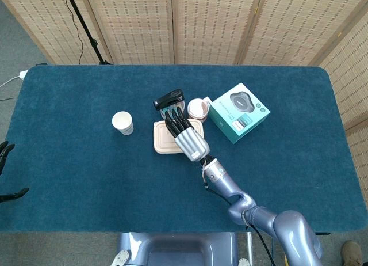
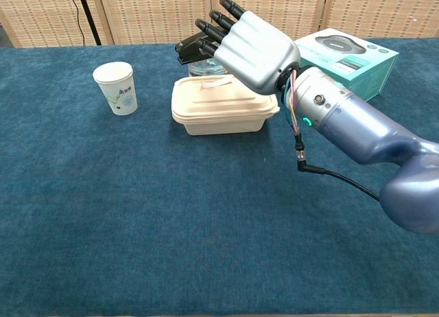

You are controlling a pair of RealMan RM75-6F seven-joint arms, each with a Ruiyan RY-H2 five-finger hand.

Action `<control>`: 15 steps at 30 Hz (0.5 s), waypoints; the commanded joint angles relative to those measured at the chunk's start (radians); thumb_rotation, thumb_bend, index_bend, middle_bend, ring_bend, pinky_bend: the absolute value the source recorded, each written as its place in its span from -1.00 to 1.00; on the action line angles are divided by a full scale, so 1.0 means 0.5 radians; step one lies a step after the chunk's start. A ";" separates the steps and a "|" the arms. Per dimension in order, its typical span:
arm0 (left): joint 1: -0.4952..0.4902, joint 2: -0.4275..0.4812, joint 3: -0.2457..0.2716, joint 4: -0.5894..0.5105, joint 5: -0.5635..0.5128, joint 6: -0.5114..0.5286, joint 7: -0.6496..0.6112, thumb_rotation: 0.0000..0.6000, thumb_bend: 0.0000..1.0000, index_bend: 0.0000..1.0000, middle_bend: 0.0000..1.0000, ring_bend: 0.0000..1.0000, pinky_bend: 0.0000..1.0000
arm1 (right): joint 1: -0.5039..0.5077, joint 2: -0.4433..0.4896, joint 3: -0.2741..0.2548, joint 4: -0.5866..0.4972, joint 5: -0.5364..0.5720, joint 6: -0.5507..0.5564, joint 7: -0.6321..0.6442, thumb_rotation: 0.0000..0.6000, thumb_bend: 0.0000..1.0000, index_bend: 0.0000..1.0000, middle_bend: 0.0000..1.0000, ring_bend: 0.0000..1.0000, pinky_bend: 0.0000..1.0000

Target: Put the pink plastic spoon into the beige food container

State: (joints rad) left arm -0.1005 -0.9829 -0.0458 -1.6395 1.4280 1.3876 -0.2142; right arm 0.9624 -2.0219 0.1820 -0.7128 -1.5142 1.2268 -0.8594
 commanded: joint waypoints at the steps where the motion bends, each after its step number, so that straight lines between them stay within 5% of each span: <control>1: 0.002 0.001 0.000 0.001 0.003 0.004 -0.005 1.00 -1.00 -1.00 -1.00 -1.00 -1.00 | -0.034 0.059 0.003 -0.074 -0.007 0.052 -0.022 1.00 0.15 -0.85 -1.00 -1.00 -1.00; 10: -0.037 0.016 0.013 0.065 0.173 0.034 -0.150 1.00 -1.00 -1.00 -1.00 -1.00 -1.00 | -0.224 0.462 0.060 -0.684 0.008 0.273 0.099 1.00 0.11 -0.85 -1.00 -1.00 -1.00; 15: -0.137 0.096 -0.010 0.029 0.287 -0.006 -0.076 1.00 -1.00 -1.00 -1.00 -1.00 -1.00 | -0.431 0.783 0.055 -1.127 0.087 0.362 0.197 1.00 -0.52 -0.85 -1.00 -1.00 -1.00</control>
State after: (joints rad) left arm -0.1446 -0.9561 -0.0439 -1.6126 1.5530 1.3997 -0.2742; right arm 0.8294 -1.7475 0.2082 -1.1337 -1.5001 1.3627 -0.8077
